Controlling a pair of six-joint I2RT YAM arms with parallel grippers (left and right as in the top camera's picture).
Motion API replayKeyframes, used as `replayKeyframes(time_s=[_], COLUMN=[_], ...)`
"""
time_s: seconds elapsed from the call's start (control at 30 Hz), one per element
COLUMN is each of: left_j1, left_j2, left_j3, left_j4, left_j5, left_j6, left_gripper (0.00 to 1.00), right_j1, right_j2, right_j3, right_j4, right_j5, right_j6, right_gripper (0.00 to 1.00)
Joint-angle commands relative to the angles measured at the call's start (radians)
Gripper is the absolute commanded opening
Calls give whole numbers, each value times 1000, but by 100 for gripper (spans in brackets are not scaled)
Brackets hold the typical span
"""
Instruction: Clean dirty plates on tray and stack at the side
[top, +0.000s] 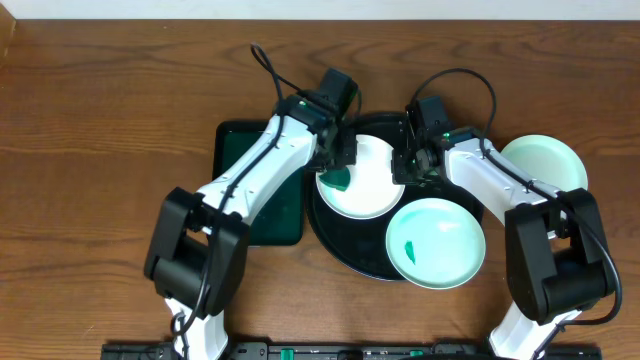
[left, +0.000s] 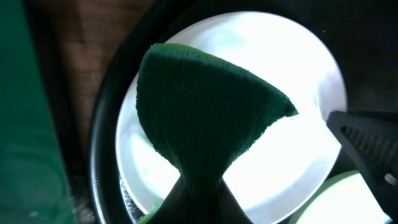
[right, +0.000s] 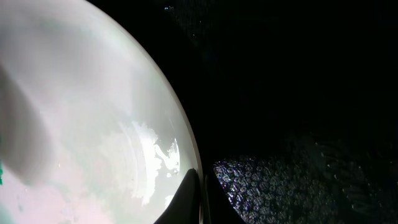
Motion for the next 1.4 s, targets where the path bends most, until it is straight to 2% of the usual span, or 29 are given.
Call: replayKeyframes(time_s=[0.0, 0.5, 0.77, 0.93, 1.37], left_j1=[-2, -2, -2, -14, -67], left_j2=[32, 84, 103, 122, 182], left_j3=[11, -21, -32, -40, -41], left_j4=[13, 84, 83, 79, 81], left_j5=[-3, -33, -36, -113, -115], left_j6=[-48, -48, -48, -48, -52], left_gripper=[7, 7, 7, 7, 7], right_j1=[3, 3, 3, 3, 3], right_j2=[-16, -16, -16, -16, -16], right_j3=[-6, -6, -6, -6, -6], right_j4=[0, 0, 0, 0, 0], right_j5=[-12, -12, -13, -12, -13], right_j6=[-12, -51, -76, -76, -76], right_gripper=[1, 1, 1, 1, 1])
